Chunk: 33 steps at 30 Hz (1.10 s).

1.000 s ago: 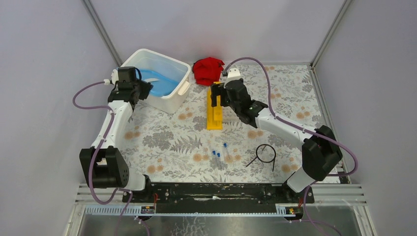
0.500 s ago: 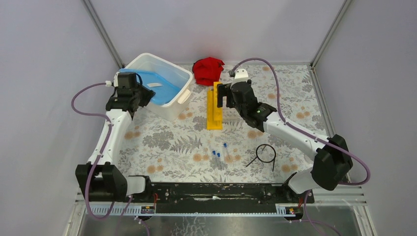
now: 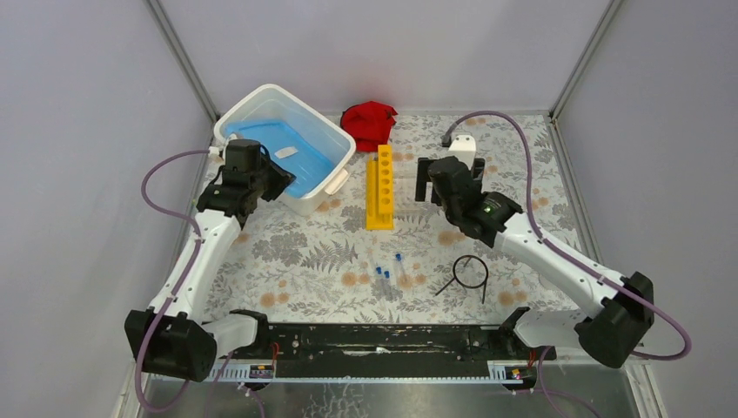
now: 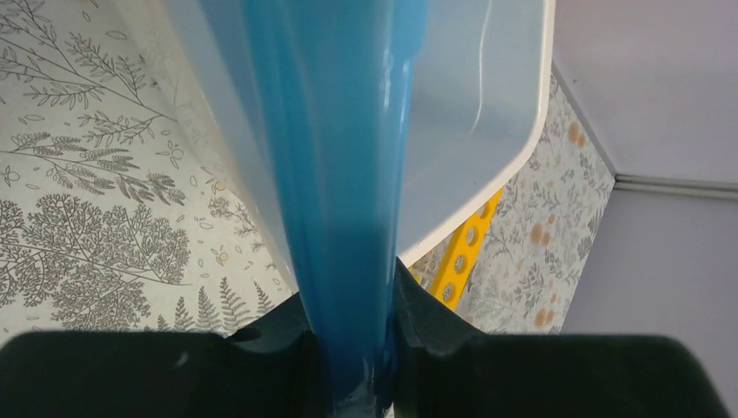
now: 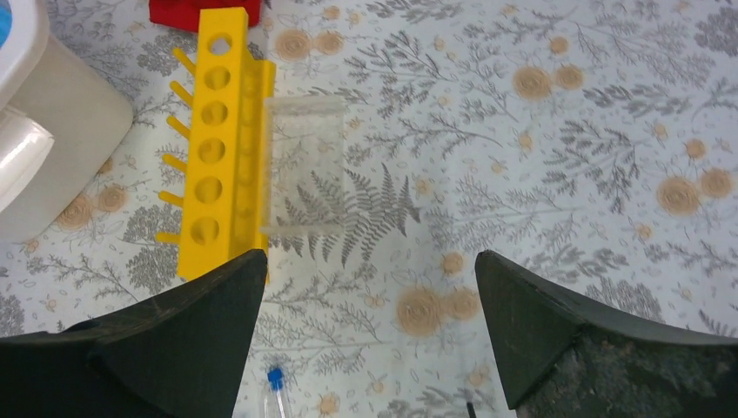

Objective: Organize the chemistry lab equipment
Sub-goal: Pick up the storage box lid from the storage box.

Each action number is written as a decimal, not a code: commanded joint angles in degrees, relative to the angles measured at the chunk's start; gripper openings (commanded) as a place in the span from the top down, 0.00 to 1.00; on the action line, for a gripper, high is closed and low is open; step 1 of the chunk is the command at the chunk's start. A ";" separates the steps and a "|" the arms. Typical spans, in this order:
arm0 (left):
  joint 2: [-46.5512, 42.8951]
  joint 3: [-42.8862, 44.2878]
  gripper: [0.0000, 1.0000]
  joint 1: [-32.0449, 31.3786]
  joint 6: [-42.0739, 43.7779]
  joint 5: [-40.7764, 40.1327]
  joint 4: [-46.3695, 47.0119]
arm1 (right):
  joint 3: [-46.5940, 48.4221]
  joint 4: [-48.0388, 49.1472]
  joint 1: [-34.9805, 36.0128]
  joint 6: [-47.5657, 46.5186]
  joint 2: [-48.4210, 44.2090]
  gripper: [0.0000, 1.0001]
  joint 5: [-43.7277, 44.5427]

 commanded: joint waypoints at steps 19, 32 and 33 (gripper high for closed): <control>-6.17 4.00 1.00 -1.54 -1.00 -2.25 -15.41 | -6.15 -18.05 0.45 10.23 -17.44 0.05 -6.64; -10.32 2.17 1.00 -1.55 -3.02 2.74 -17.64 | -8.52 -22.94 1.22 13.04 -23.59 0.11 -8.73; -10.58 2.50 1.00 -1.47 -3.27 2.85 -18.08 | -8.55 -23.75 1.23 13.21 -24.05 0.11 -8.83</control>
